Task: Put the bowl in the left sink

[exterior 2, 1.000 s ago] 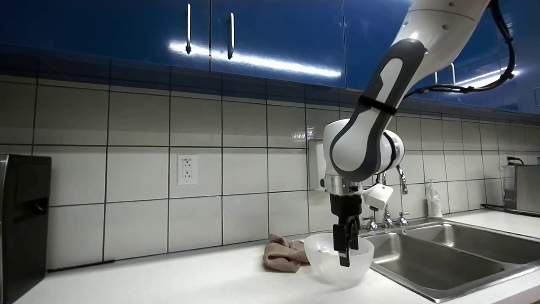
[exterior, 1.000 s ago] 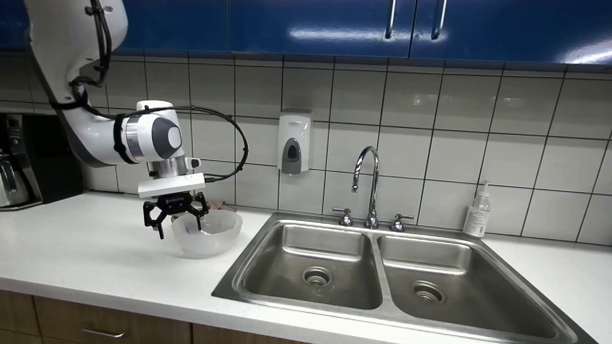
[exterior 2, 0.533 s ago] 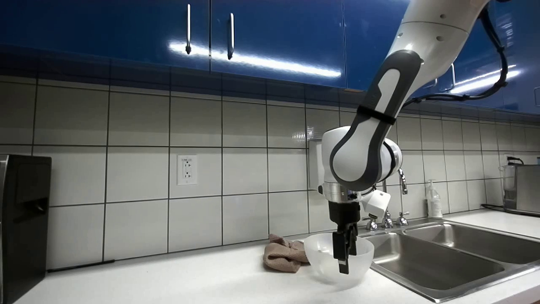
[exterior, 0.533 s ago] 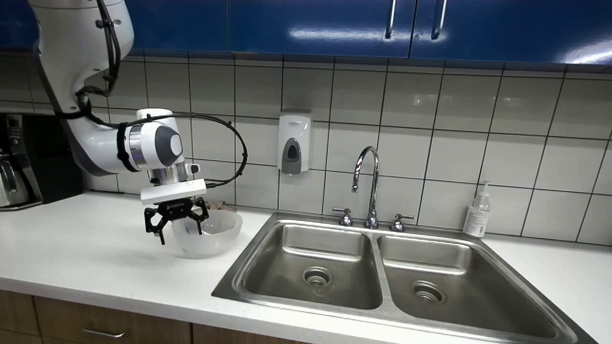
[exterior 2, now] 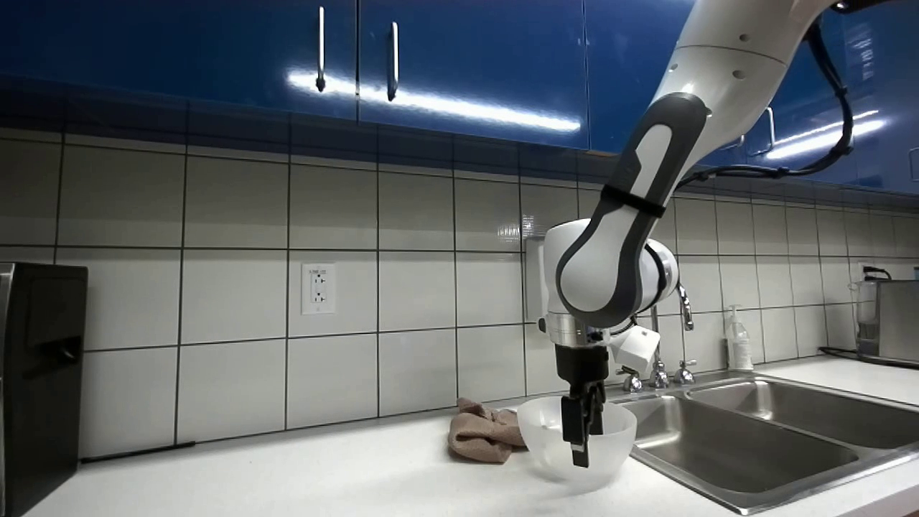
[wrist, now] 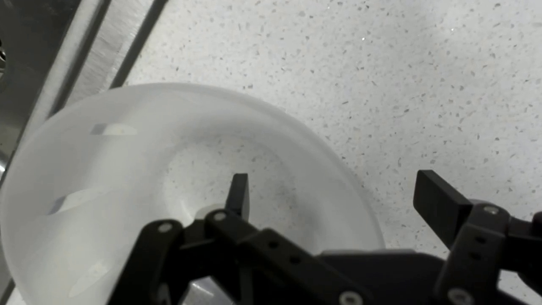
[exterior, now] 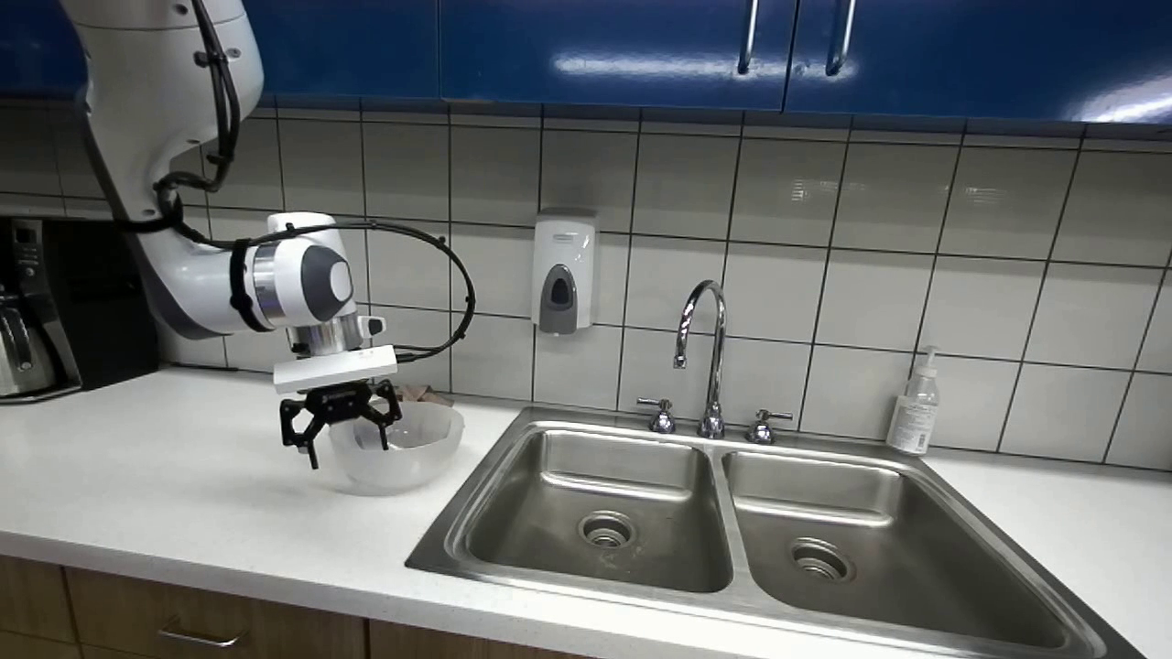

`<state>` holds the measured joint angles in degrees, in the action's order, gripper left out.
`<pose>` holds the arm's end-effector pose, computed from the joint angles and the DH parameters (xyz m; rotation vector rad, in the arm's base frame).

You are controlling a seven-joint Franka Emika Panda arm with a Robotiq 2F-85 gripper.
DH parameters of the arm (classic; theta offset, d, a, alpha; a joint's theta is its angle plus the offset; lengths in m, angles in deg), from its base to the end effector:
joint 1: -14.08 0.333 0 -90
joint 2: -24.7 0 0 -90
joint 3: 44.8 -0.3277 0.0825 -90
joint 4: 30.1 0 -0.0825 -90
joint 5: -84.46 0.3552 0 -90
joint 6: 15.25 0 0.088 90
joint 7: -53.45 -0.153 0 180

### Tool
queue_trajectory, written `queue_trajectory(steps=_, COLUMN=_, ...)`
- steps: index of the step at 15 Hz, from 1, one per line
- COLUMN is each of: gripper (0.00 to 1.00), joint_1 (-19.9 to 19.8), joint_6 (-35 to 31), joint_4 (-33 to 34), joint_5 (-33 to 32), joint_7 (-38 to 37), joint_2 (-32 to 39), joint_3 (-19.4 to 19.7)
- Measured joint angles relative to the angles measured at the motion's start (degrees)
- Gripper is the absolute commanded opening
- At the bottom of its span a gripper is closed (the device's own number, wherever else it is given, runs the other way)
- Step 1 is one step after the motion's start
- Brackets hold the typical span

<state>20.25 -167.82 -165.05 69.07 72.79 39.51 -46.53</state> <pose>0.5037 0.0723 0.2148 2.8272 1.0478 0.0562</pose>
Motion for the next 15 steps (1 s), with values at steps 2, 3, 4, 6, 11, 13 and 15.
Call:
queue_trajectory(steps=2, gripper=1.00, joint_1=0.0, joint_6=0.0, joint_4=0.2, joint_5=0.0, joint_7=0.0, joint_2=0.2, joint_3=0.0)
queue_trajectory(steps=3, gripper=0.75, joint_1=0.0, joint_6=0.1, joint_4=0.3, joint_5=0.0, joint_7=0.0, joint_2=0.3, joint_3=0.0)
queue_trajectory(steps=4, gripper=0.74, joint_1=0.0, joint_6=0.1, joint_4=0.3, joint_5=0.0, joint_7=0.0, joint_2=0.3, joint_3=-0.1)
queue_trajectory(steps=6, gripper=0.58, joint_1=0.0, joint_6=0.1, joint_4=0.6, joint_5=0.1, joint_7=0.0, joint_2=0.3, joint_3=-0.1)
queue_trajectory(steps=11, gripper=0.18, joint_1=-0.2, joint_6=0.1, joint_4=1.2, joint_5=0.8, joint_7=0.0, joint_2=0.3, joint_3=-0.5)
queue_trajectory(steps=13, gripper=0.03, joint_1=-0.2, joint_6=0.2, joint_4=1.5, joint_5=1.2, joint_7=0.0, joint_2=0.3, joint_3=-0.7)
queue_trajectory(steps=15, gripper=0.00, joint_1=-0.2, joint_6=0.2, joint_4=1.7, joint_5=1.6, joint_7=0.0, joint_2=0.3, joint_3=-0.8)
